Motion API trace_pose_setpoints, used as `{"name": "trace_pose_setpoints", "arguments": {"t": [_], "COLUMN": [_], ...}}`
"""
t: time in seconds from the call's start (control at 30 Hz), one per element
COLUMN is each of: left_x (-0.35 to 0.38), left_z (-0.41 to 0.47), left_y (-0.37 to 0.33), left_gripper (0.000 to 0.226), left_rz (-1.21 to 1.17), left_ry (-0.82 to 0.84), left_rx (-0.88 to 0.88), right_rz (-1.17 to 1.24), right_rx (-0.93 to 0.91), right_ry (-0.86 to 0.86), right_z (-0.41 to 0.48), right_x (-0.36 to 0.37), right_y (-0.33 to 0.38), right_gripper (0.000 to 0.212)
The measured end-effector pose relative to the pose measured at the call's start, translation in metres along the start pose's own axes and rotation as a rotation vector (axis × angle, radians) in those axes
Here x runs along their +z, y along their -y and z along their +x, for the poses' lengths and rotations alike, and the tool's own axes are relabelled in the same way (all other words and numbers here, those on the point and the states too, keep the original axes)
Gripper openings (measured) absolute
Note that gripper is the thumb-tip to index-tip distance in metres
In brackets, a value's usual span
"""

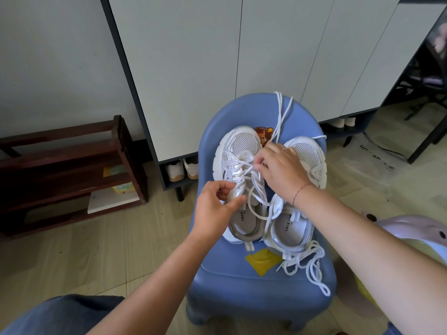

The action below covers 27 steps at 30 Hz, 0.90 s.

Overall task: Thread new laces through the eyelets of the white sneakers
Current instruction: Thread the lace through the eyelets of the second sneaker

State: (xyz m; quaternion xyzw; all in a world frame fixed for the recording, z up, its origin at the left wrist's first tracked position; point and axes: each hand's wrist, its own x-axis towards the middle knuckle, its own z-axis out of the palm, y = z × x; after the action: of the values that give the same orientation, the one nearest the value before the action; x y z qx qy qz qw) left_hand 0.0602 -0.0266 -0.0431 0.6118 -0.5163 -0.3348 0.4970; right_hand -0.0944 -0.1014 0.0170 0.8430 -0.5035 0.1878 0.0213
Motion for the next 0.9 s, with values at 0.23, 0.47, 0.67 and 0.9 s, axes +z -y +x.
{"name": "trace_pose_setpoints", "arguments": {"t": [0.23,0.47,0.67,0.9], "left_x": [0.002,0.002,0.001,0.001], "left_z": [0.0,0.0,0.001,0.001], "left_y": [0.0,0.0,0.001,0.001], "left_gripper": [0.033,0.033,0.033,0.032], "left_rz": [-0.009,-0.006,-0.01,-0.001], "left_ry": [-0.007,-0.001,-0.002,-0.002], "left_rx": [-0.007,-0.004,-0.007,-0.01], "right_rz": [0.238,0.105,0.215,0.289], "right_rx": [0.173,0.123,0.13,0.156], "right_ry": [0.03,-0.014,-0.042,-0.098], "right_z": [-0.026,-0.001,-0.008,-0.024], "right_x": [0.012,-0.001,0.003,0.015], "right_y": [-0.005,-0.007,-0.005,-0.005], "right_gripper": [0.022,0.018,0.024,0.044]}}
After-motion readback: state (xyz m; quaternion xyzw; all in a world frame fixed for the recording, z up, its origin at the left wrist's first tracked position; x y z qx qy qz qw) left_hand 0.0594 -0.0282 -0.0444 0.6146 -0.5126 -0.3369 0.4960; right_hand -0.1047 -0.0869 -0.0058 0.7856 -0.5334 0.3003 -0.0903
